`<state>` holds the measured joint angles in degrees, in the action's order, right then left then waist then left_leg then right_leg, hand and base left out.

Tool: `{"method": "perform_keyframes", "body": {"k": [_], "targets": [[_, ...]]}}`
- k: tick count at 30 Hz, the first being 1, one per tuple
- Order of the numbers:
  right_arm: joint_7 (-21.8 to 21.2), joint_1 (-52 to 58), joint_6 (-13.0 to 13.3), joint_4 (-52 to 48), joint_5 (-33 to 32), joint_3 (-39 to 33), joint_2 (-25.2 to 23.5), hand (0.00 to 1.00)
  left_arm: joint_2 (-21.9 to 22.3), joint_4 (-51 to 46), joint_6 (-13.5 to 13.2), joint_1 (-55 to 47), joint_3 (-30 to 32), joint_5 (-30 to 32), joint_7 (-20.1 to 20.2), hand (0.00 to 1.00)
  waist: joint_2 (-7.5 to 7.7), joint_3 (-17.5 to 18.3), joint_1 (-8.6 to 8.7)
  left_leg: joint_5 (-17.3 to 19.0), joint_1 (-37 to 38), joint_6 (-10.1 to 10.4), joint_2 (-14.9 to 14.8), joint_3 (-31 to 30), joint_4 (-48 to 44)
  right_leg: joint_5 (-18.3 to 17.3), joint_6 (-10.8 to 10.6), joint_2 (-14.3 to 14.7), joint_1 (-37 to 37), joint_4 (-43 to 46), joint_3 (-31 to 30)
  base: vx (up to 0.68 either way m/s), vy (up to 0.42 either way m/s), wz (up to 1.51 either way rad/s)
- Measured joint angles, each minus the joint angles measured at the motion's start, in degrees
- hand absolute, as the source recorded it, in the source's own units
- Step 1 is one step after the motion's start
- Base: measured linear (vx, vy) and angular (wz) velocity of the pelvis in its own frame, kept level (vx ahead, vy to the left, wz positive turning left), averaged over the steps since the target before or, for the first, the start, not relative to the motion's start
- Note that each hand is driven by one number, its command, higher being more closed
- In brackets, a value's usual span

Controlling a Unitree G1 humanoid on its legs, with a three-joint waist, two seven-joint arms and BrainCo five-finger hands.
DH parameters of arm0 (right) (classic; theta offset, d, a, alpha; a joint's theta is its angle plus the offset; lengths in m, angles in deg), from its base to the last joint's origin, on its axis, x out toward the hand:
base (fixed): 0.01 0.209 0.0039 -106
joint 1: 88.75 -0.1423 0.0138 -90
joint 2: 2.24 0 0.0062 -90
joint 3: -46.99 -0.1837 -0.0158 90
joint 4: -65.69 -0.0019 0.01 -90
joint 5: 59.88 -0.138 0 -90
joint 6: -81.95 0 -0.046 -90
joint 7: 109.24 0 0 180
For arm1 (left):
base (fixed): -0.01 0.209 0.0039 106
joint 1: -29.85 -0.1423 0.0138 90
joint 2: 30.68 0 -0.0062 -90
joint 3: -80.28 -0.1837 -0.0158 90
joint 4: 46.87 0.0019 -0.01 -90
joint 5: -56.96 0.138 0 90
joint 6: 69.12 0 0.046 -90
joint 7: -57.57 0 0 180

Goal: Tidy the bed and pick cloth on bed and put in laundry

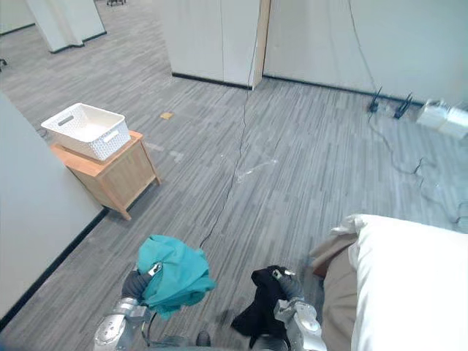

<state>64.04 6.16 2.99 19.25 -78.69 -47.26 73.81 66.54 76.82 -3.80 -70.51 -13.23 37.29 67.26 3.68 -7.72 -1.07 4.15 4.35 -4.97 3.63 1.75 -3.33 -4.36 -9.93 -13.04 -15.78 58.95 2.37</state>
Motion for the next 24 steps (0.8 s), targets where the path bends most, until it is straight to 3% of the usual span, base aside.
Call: {"method": "perform_keyframes", "body": {"k": [2, 4, 5, 6, 7, 8, 9, 10, 11, 12, 13, 15, 17, 18, 19, 21, 23, 24], "targets": [[0.02, 1.90, 0.12, -3.73, -0.19, 0.14, -0.04, 1.00, 0.11, -1.11, 1.62, 0.71, -0.76, 0.00, -0.87, 1.00, 0.29, -0.25, 0.83, 1.03, -0.03, -0.42, 0.08, -2.42, -2.04, -4.35, 1.90, 1.79, -2.96, -3.61, 1.46, 0.19, -0.021, 0.64], [0.34, 4.33, 0.26, -7.21, -0.50, 0.14, -0.14, 1.00, 0.96, -3.40, 2.88, 1.17, -1.50, 0.06, -0.89, 1.00, -0.29, -0.59, 1.92, 3.14, 0.60, -0.68, 0.17, -4.86, -4.03, -4.83, 2.69, 2.62, -3.45, -12.95, 3.18, 0.24, -0.060, 0.77], [0.48, 5.76, 0.29, -8.94, -1.01, 0.12, -0.16, 1.00, 1.65, -4.47, 3.06, 1.74, -2.19, 0.14, -0.83, 1.00, -1.15, -0.73, 2.07, 4.72, 1.02, -0.52, -0.06, -6.11, -5.41, -4.51, 3.06, 2.86, -2.74, -22.08, 4.15, 0.28, -0.094, 0.70], [0.53, 6.42, 0.34, -9.57, -1.27, 0.09, -0.33, 1.00, 2.31, -5.25, 3.06, 2.28, -2.22, 0.31, -0.69, 1.00, -1.87, -1.04, 2.05, 6.10, 1.72, 0.43, -0.31, -7.24, -6.72, -3.53, 4.19, 2.83, -0.83, -32.66, 4.81, 0.30, -0.111, 0.64], [0.52, 6.51, 0.34, -9.83, -1.27, 0.00, -0.59, 1.00, 2.93, -5.69, 3.03, 2.34, -2.09, 0.32, -0.64, 1.00, -2.14, -1.10, 2.02, 7.19, 2.00, 0.86, -0.52, -7.55, -7.65, -2.85, 4.74, 2.85, -0.03, -37.07, 4.78, 0.35, -0.158, 0.45], [0.18, 6.51, 0.34, -10.99, -1.26, -0.19, -1.47, 1.00, 3.61, -5.97, 2.88, 2.40, -1.51, 0.71, -0.45, 1.00, -2.72, -1.22, 1.77, 10.29, 2.72, 2.23, -1.17, -8.21, -10.38, -0.75, 6.04, 2.93, 1.85, -44.76, 4.74, 0.40, -0.206, 0.25], [-0.17, 6.51, 0.34, -11.39, -1.26, -0.14, -1.80, 1.00, 3.86, -5.97, 2.84, 2.36, -0.82, 0.93, -0.28, 1.00, -2.91, -1.06, 1.74, 12.05, 2.84, 2.87, -1.58, -8.63, -11.87, 0.18, 6.66, 2.95, 2.59, -47.19, 4.79, 0.53, -0.304, 0.21], [-0.73, 6.29, 0.26, -12.01, -1.23, -0.11, -2.29, 1.00, 3.92, -5.96, 2.62, 2.36, 0.00, 1.16, -0.26, 1.00, -2.76, -0.64, 1.31, 15.14, 3.37, 4.22, -2.73, -8.92, -13.90, 4.12, 7.10, 3.04, 3.44, -48.71, 6.33, 0.48, -0.294, 0.08], [-1.02, 5.95, 0.08, -12.34, -1.23, -0.15, -2.18, 1.00, 3.97, -5.95, 2.61, 2.26, 0.37, 1.22, -0.27, 1.00, -3.30, -0.58, 1.06, 16.27, 4.10, 5.08, -4.12, -8.88, -14.14, 6.17, 8.89, 3.70, 3.62, -47.87, 8.11, 0.51, -0.323, 0.02], [-1.42, 6.16, -0.05, -13.74, -1.24, -0.16, -1.86, 1.00, 4.25, -5.95, 2.51, 1.77, 0.10, 1.32, -0.22, 1.00, -5.56, 0.18, 0.77, 17.25, 5.69, 6.52, -7.35, -8.90, -12.17, 6.38, 9.76, 5.50, 2.82, -44.62, 10.68, 0.53, -0.301, 0.05], [-1.79, 6.01, -0.34, -14.75, -1.23, -0.01, -1.78, 1.00, 4.53, -5.95, 2.30, 1.09, 0.35, 2.09, -0.15, 1.00, -6.79, 0.95, 0.64, 16.33, 7.04, 7.80, -9.19, -8.61, -11.49, 3.62, 10.74, 6.89, 2.18, -41.78, 11.93, 0.54, -0.282, 0.14], [-2.34, 5.57, -1.57, -15.81, -1.12, 0.47, -1.73, 1.00, 5.59, -5.91, 2.30, -0.33, 1.18, 2.27, 0.47, 1.00, -6.38, 1.11, 1.38, 12.50, 3.53, 9.07, -10.09, -8.25, -21.28, 0.80, 11.44, 7.82, 4.16, -40.84, 12.98, 0.55, -0.312, 0.11], [-3.61, 6.05, -2.78, -18.64, -1.08, 1.28, -1.08, 1.00, 7.83, -6.75, 2.30, -3.08, 3.10, 1.98, 2.05, 1.00, -7.28, 0.91, 1.26, 3.70, -4.19, 9.22, -11.02, -8.32, -40.65, -2.49, 12.79, 10.53, 8.57, -42.57, 12.77, 0.52, -0.293, -0.12], [-4.42, 6.34, -3.25, -20.49, -1.07, 2.53, -0.42, 1.00, 8.79, -7.90, 1.97, -5.39, 3.73, 1.48, 3.23, 1.00, -7.47, 0.54, 0.82, -5.20, -11.03, 10.40, -12.37, -8.49, -54.17, -3.83, 14.20, 12.41, 11.68, -44.06, 12.34, 0.51, -0.201, -0.45], [-4.82, 6.27, -3.82, -21.44, -0.95, 3.18, 0.53, 1.00, 9.09, -7.99, 1.77, -7.02, 3.61, 1.12, 4.14, 1.00, -7.94, 0.41, -0.23, -4.43, -16.32, 10.15, -12.35, -8.46, -64.44, -5.75, 15.26, 13.54, 14.33, -44.40, 11.29, 0.51, -0.177, -0.54], [-5.84, 6.10, -4.42, -21.77, -0.49, 3.54, 1.04, 1.00, 9.54, -7.98, 1.72, -8.93, 3.60, 1.04, 4.15, 1.00, -7.50, 0.44, -1.69, -1.13, -22.21, 9.39, -10.18, -6.84, -69.92, -7.68, 16.05, 13.50, 18.00, -45.47, 9.20, 0.60, -0.132, -0.65], [-6.76, 5.59, -5.06, -21.27, -0.06, 4.34, 1.24, 1.00, 9.70, -7.88, 1.57, -9.42, 3.34, 0.70, 4.06, 1.00, -7.01, 0.19, -2.60, 2.31, -25.30, 8.86, -8.26, -3.52, -63.09, -8.09, 16.31, 12.66, 21.65, -48.08, 7.54, 0.51, -0.035, -0.63], [-7.17, 4.52, -5.55, -20.03, 0.01, 5.20, 1.30, 1.00, 9.61, -7.87, 1.45, -9.12, 3.26, 0.54, 3.74, 1.00, -6.35, -0.12, -2.78, 3.56, -25.17, 8.56, -6.81, -0.88, -50.96, -7.71, 15.67, 11.70, 23.83, -49.55, 6.69, 0.42, 0.038, -0.50]]}}
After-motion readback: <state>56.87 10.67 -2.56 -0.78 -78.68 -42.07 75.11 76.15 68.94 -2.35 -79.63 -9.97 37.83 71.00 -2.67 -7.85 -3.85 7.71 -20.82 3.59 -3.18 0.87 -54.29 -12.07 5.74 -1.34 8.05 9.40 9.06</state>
